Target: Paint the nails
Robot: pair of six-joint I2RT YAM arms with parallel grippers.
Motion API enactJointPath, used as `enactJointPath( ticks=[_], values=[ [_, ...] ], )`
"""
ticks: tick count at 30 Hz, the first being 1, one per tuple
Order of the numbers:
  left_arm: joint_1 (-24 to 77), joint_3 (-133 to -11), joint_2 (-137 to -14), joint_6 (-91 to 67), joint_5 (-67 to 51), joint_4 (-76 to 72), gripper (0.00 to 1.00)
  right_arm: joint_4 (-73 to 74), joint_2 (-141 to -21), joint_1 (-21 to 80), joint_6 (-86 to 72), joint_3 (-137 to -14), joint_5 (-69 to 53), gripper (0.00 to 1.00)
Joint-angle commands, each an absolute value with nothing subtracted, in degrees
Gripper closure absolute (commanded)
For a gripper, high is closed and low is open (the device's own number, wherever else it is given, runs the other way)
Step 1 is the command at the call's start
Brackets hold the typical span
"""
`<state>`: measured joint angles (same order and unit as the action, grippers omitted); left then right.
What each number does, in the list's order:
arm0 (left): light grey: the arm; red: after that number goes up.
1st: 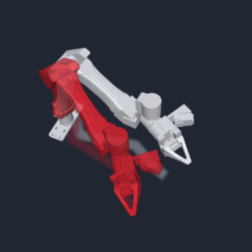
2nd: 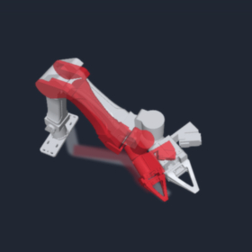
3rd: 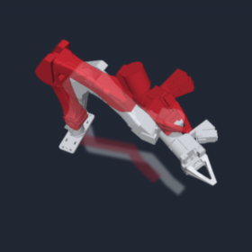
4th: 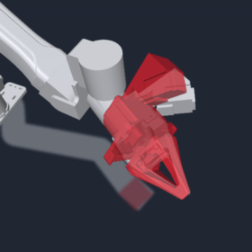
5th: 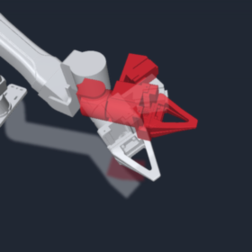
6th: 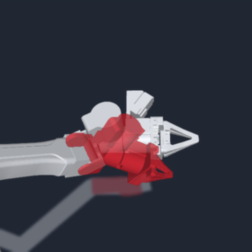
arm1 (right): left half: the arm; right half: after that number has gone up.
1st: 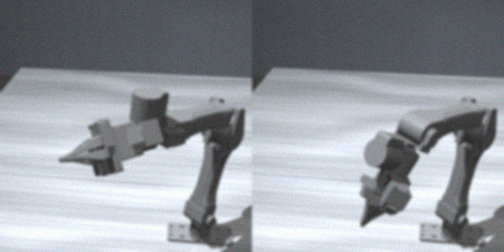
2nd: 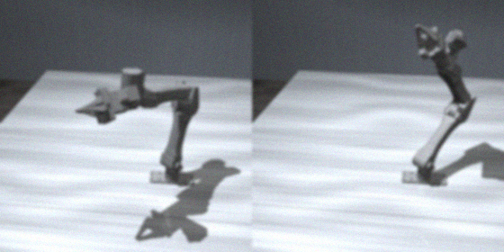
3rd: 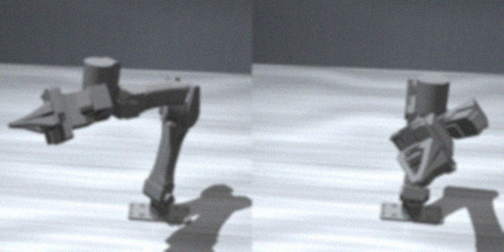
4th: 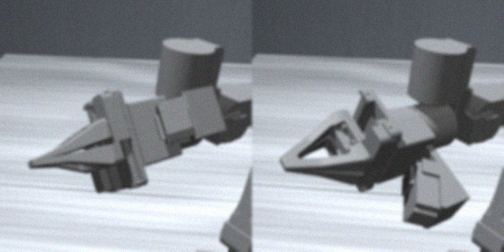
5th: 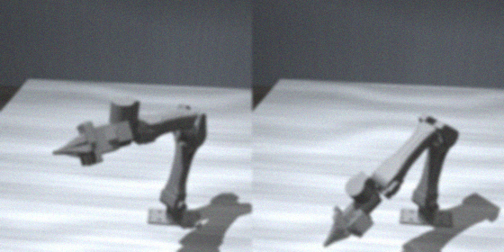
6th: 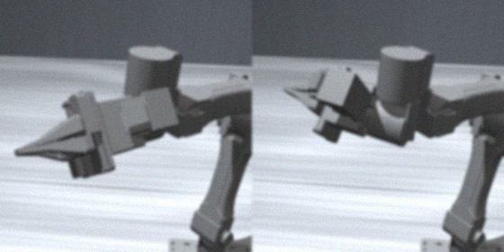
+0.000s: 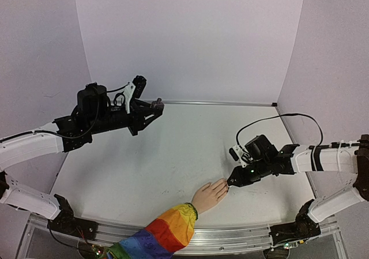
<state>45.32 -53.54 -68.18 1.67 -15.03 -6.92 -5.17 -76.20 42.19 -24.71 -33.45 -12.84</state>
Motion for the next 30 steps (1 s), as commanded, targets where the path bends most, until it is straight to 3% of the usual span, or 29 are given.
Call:
enactJointPath(
  ticks=[1,30],
  values=[
    [45.0,-55.18,-67.85,2.09,-16.0,-9.1,1.0,-4.39,-76.81,42.55,-24.7,-34.98,-12.24,1.0],
    [44.91,-55.11,-67.94,1.94,-16.09,-9.05,1.0,-4.22,-76.74,42.54,-25.21,-35.23,-10.34,1.0]
  ],
)
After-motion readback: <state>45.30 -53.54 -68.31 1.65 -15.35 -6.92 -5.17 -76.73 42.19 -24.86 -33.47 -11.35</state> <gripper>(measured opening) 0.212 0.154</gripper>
